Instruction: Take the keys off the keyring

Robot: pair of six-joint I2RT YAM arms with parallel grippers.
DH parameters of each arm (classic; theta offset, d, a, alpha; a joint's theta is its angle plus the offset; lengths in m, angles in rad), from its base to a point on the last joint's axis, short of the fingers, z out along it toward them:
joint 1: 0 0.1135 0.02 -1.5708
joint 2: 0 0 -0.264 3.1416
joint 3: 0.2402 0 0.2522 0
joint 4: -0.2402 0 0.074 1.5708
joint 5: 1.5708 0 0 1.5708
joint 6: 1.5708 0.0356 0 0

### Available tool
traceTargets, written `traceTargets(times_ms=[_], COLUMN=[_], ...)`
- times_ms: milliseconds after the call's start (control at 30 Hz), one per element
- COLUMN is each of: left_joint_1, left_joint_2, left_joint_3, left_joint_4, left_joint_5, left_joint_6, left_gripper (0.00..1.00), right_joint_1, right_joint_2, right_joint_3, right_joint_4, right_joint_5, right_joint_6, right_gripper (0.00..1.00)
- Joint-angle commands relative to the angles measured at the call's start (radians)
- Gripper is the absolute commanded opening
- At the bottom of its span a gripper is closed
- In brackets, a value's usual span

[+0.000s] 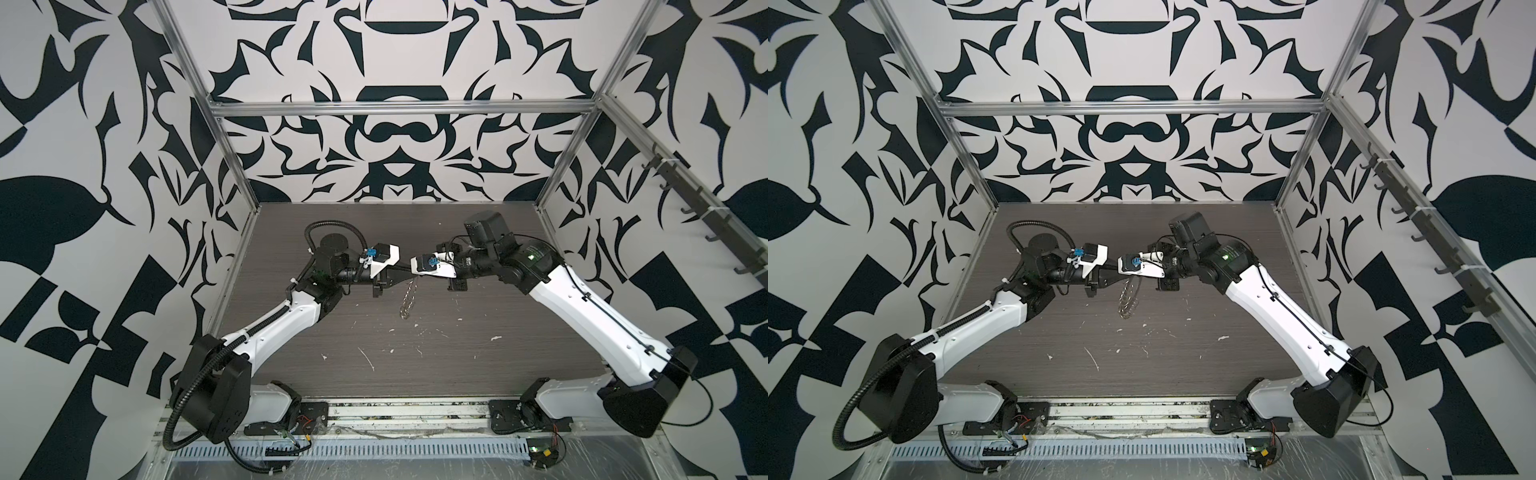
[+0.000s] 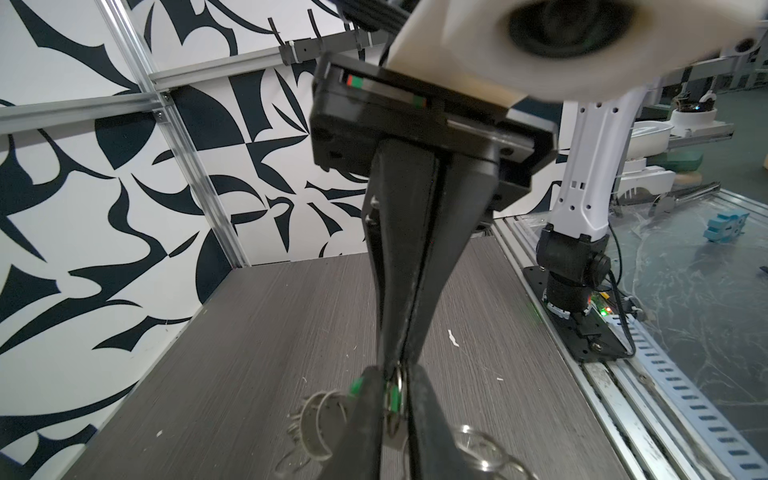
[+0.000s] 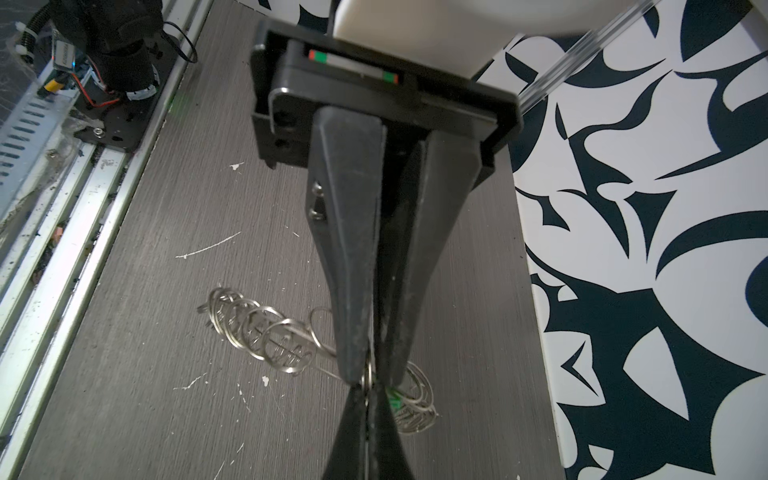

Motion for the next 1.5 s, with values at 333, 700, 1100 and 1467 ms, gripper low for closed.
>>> traceTargets(times_ms=[333, 700, 1100, 1467], left_joint_1=[-0.003, 0.000, 0.021, 0.023], left_joint_2=[-0.020, 0.009, 0.119, 0.107], left_joint_3=[-0.002, -0.039, -0.094, -0.087], left_joint_4=[0.087, 0.317, 0.809, 0.813], left_joint_5=[0.016, 0.021, -0.017, -0.020], left_joint_6=[-0.014, -0.144, -0.429, -0.438], left_gripper=[0.00, 0.00, 0.00, 0.00], right_joint_1=[0.005, 0.006, 0.005, -0.006], right_joint_2=[-0.086, -0.092, -0.093, -0.089], right_joint_3=[-0.062, -0.074, -0.105, -0.159], right_joint_4=[0.120, 0.130, 0.134, 0.163], right_joint_5=[0.027, 0.050, 0.054, 0.073], right_joint_6=[0.043, 0.048, 0.060, 0.085], right_gripper=[0.12, 0.11, 0.00, 0.00])
